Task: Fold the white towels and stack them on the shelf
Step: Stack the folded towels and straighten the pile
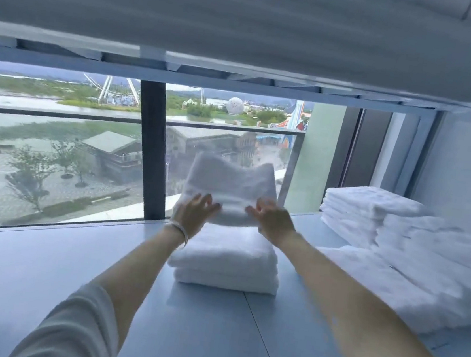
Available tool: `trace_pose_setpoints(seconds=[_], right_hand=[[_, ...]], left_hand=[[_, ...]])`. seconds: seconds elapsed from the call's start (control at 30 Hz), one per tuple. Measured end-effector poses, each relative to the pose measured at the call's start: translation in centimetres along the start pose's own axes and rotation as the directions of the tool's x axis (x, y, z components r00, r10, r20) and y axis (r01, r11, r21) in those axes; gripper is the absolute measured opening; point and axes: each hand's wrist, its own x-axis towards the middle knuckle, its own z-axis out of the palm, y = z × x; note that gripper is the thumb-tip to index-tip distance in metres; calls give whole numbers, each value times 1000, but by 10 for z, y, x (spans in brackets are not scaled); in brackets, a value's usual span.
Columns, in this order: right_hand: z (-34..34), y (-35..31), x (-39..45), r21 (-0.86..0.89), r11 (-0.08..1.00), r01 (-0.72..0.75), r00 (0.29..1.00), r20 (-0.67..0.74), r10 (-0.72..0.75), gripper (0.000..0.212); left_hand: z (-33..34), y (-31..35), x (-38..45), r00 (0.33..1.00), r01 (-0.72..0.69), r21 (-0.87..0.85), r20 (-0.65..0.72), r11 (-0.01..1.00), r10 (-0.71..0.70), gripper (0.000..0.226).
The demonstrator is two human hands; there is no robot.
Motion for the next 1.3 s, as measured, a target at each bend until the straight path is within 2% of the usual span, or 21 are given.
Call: trace_pose_setpoints(seconds=[0.07,0.1,0.13,0.2,0.23,0.3,0.37,0.47,0.53,0.6,0.63,0.7,0.77,0.8,0.87,0.93,1.0,1.07,1.13,1.2,1.3], right_hand=[[36,-15,-26,58,998,-38,980,199,25,52],[46,-21,-36,68,995,-74,970,236,56,44],[50,-23,-42,68,993,-99,969,232,81,41],[44,-21,-38,68,991,-116,964,246,96,40],[37,-18,-32,68,990,-126,959,264,104,41],[27,-11,-22,65,988,-137,966,230,119,43],[26,-8,-21,48,991,-129,963,245,113,42],[37,-5,-37,87,991,-102,922,381,61,42],[43,-2,-50,218,964,-150,930,362,63,51],[47,-1,-62,316,932,-180,933,355,60,69],[47,-2,-67,322,928,-185,927,372,56,80],[49,-5,-75,274,944,-184,910,410,58,99],[54,-11,-79,202,962,-181,909,407,86,110],[57,-14,-81,180,966,-188,913,393,105,113],[63,-19,-86,175,960,-217,924,353,145,115],[68,-21,-94,183,955,-232,936,309,168,114],[71,-22,-102,223,942,-251,941,283,184,111],[74,-24,-108,368,871,-324,931,286,226,111],[73,-29,-110,586,705,-400,916,281,286,112],[73,-34,-111,708,542,-453,891,330,313,109],[72,-37,-106,726,478,-494,869,410,276,106]], left_hand=[[42,18,-26,980,2,-66,200,998,11,61],[54,24,-37,973,5,-98,232,995,18,66],[56,27,-39,974,-2,-86,226,996,21,68],[42,22,-34,974,82,-121,219,989,-54,53],[38,17,-28,983,83,-111,173,990,-63,49],[26,10,-19,989,93,-132,127,987,-76,52],[28,8,-22,977,130,-212,195,969,-88,49],[51,11,-40,943,138,-314,331,939,-28,48],[60,8,-52,965,160,-405,254,900,-57,52],[61,0,-61,969,189,-422,225,887,-99,56],[61,-5,-64,956,244,-432,258,868,-140,61],[60,-9,-68,907,376,-522,377,765,-188,75],[60,-5,-69,878,426,-617,459,661,-136,92],[61,-1,-70,871,429,-629,478,648,-112,100],[64,8,-74,880,414,-601,455,684,-133,103],[71,14,-83,923,348,-559,347,753,-168,100],[73,18,-92,954,288,-572,239,768,-180,101],[76,22,-101,940,335,-670,191,663,-282,103],[75,23,-109,888,422,-759,235,496,-396,106],[76,22,-113,868,462,-788,307,406,-391,111],[75,24,-112,864,483,-811,380,330,-330,118]])
